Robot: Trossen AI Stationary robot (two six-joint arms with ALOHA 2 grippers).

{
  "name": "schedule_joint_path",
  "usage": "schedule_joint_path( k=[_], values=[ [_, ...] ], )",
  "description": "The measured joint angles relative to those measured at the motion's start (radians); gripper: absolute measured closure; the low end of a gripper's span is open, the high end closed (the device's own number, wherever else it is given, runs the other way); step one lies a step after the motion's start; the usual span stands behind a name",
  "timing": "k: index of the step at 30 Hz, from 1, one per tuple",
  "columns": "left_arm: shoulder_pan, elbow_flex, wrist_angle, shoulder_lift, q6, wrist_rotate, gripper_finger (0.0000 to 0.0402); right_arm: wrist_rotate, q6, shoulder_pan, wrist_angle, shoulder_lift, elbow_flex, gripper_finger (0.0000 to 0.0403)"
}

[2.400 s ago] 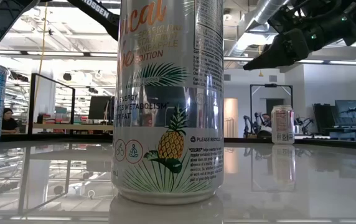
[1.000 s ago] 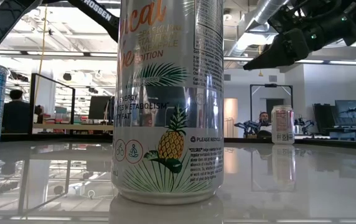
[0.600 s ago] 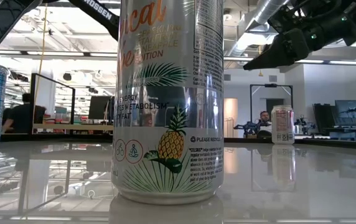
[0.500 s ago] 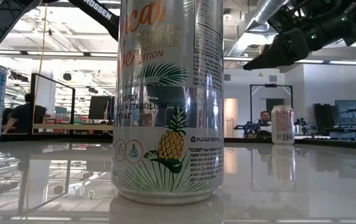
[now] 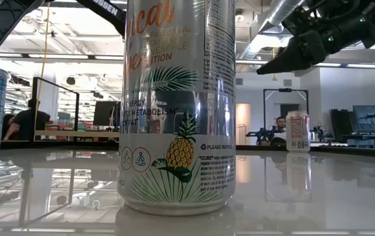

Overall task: Place canned beverage on shelf
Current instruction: Put the silver soda can on the shelf aligned with the other silver soda can

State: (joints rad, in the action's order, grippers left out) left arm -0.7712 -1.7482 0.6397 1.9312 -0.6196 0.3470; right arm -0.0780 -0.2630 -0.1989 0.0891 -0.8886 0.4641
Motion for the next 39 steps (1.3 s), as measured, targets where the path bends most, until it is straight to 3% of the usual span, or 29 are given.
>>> schedule_joint_path(
  k=[11,18,23,28,32,36,39],
  values=[
    [0.009,-0.201,0.455,-0.024,0.052,-0.026,0.0067,0.000,0.070,0.003,-0.043,0.000,0.000,0.0159],
    [0.038,-0.132,0.534,-0.136,0.121,-0.053,0.0067,0.001,0.241,0.002,-0.088,0.000,0.033,0.0159],
    [0.104,-0.021,0.522,-0.275,0.109,-0.074,0.0067,0.043,0.363,0.051,-0.362,-0.003,0.233,0.0159],
    [0.179,0.135,0.361,-0.465,0.130,-0.073,0.0067,0.026,0.518,0.197,-0.580,-0.039,0.453,0.0159],
    [0.248,0.324,0.112,-0.616,0.135,-0.008,0.0067,0.017,0.775,0.388,-0.746,-0.099,0.572,0.0159],
    [0.321,0.476,-0.116,-0.728,0.134,-0.045,0.0068,-0.108,1.035,0.605,-0.805,-0.177,0.628,0.0159],
    [0.356,0.525,-0.209,-0.769,0.130,-0.101,0.0068,-0.226,1.138,0.715,-0.818,-0.234,0.650,0.0159]
  ],
)
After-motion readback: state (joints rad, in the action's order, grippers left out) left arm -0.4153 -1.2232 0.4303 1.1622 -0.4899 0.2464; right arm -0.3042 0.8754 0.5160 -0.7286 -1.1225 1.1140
